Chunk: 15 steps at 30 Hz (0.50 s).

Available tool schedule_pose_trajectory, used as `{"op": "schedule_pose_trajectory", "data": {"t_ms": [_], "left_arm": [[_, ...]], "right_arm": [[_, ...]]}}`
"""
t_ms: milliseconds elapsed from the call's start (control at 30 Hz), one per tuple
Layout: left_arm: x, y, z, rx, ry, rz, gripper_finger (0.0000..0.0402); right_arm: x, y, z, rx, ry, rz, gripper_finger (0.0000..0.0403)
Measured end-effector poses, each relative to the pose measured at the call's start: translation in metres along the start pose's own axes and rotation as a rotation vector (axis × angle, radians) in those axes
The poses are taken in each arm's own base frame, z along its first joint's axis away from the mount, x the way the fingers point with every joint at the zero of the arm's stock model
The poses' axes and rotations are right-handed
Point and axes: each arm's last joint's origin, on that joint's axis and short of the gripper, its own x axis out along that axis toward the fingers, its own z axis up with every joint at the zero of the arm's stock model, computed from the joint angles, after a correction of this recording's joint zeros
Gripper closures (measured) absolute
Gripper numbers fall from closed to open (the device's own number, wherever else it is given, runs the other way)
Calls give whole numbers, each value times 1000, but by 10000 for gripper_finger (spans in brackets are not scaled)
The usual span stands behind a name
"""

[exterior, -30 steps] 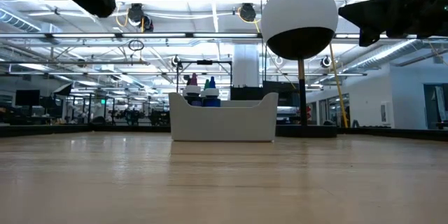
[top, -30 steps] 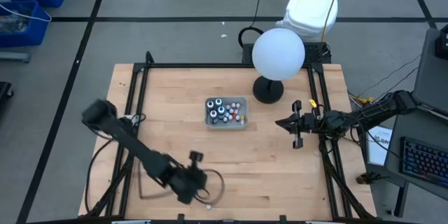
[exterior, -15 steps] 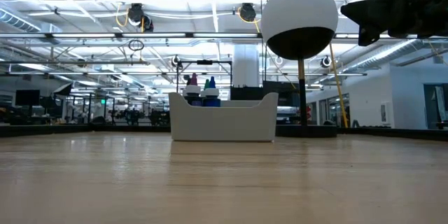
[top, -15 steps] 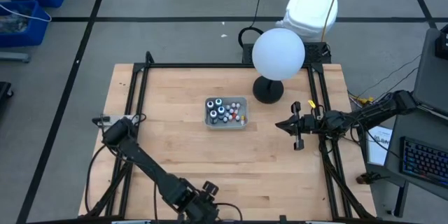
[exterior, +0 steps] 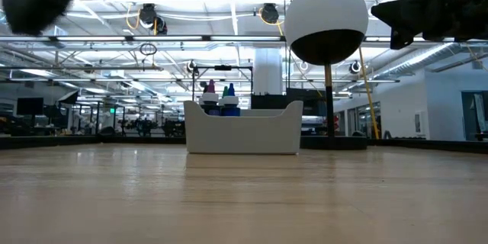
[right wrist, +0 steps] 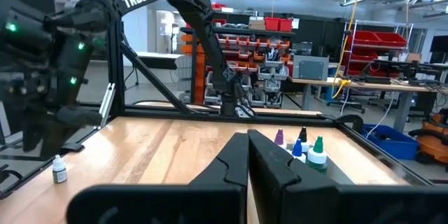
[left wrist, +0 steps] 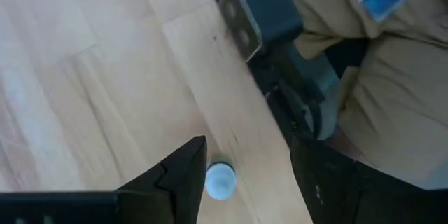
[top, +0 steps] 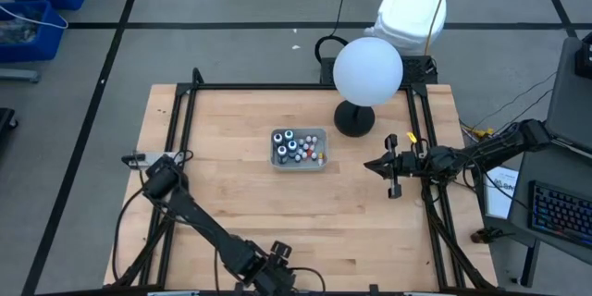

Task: Pick & Place food coloring
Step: Put the small green food coloring bottle into the gray bin

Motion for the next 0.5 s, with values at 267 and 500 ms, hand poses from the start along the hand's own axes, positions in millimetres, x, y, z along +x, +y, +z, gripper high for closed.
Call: {"op": "schedule_pose_trajectory", "data": {"t_ms": [267,500], "left_arm": [[3,1,-2,-42,15,34,192],[2,1,-5,-129,55,3,192]], "right_arm": [[0,0,0,10,0,0,403],[0,0,0,10,-4,0,403]]}}
